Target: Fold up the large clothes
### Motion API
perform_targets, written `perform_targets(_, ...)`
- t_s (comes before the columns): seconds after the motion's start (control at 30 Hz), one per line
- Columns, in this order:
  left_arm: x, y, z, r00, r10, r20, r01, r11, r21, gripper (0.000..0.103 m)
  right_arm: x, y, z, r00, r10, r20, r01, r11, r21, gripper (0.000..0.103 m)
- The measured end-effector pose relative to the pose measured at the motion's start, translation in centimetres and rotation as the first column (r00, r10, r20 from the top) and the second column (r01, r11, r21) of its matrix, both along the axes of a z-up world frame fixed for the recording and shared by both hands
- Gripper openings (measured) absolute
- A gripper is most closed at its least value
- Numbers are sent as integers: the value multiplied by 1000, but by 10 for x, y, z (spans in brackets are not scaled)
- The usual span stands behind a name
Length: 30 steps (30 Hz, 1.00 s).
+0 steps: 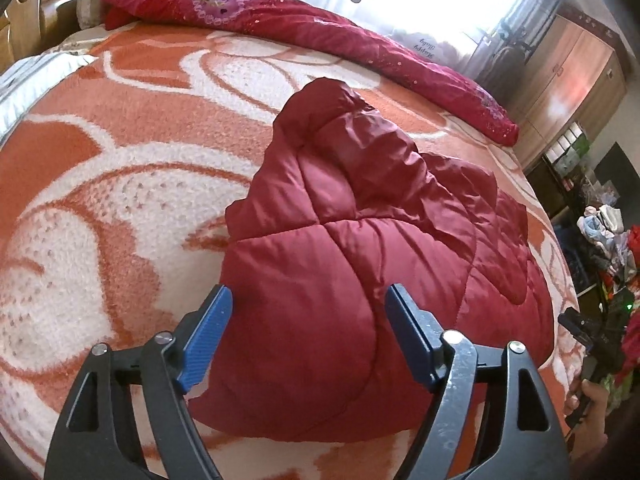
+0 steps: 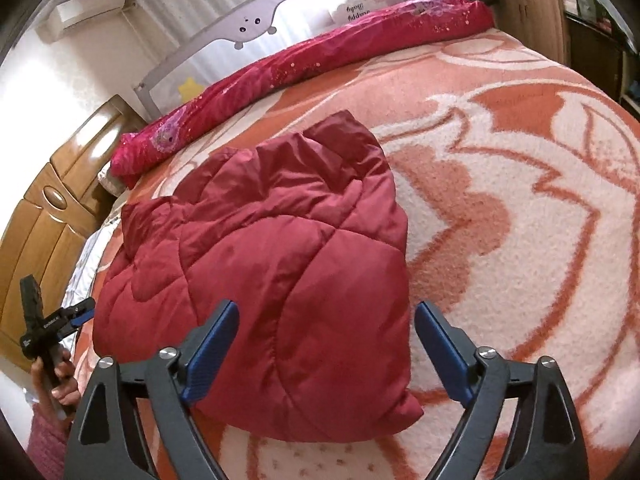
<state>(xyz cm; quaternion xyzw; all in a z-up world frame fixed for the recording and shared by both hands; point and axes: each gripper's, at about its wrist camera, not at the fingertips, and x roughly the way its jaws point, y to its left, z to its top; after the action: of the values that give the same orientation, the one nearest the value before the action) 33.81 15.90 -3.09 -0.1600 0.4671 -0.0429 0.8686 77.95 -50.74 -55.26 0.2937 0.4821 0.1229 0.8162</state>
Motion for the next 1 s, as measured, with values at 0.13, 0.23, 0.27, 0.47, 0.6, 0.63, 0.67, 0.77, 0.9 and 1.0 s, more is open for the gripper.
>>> perform_targets(0.13, 5, 10, -6, 1000, -1, -17, 0, 1000, -22, 80, 2, -7, -10, 1000, -7, -13, 8, 999, 38, 93)
perform_targets(0.23, 11, 16, -13, 999, -7, -41, 6, 999, -41, 80, 8, -13, -21, 999, -12, -38, 15, 998, 60, 94)
perform_targets(0.27, 14, 18, -17, 999, -8, -50, 6, 999, -49, 80, 11, -15, -24, 999, -14, -48, 17, 997, 72, 94)
perform_targets(0.47, 20, 27, -29, 998, -19, -65, 10, 992, -126, 80, 26, -22, -46, 994, -17, -105, 34, 985, 169, 94)
perform_targets(0.6, 26, 27, -37, 996, -51, -76, 37, 984, -173, 83, 34, -21, -61, 991, -3, -131, 33, 973, 227, 94)
perform_targets(0.63, 28, 28, -39, 995, -55, -79, 40, 982, -184, 83, 35, -20, -64, 990, 3, -138, 31, 970, 242, 94)
perform_targets(0.67, 30, 29, -42, 995, -56, -81, 40, 980, -194, 83, 38, -19, -68, 989, 12, -146, 26, 966, 259, 94)
perform_targets(0.77, 35, 33, -50, 995, -62, -84, 39, 968, -248, 85, 47, -13, -80, 984, 39, -173, 16, 951, 308, 95)
perform_targets(0.9, 42, 32, -62, 991, -80, -104, 42, 944, -326, 88, 60, -2, -94, 977, 88, -192, -7, 921, 388, 98)
perform_targets(1.0, 46, 23, -72, 986, -109, -124, 55, 926, -372, 92, 66, 8, -99, 972, 120, -201, -23, 904, 426, 97)
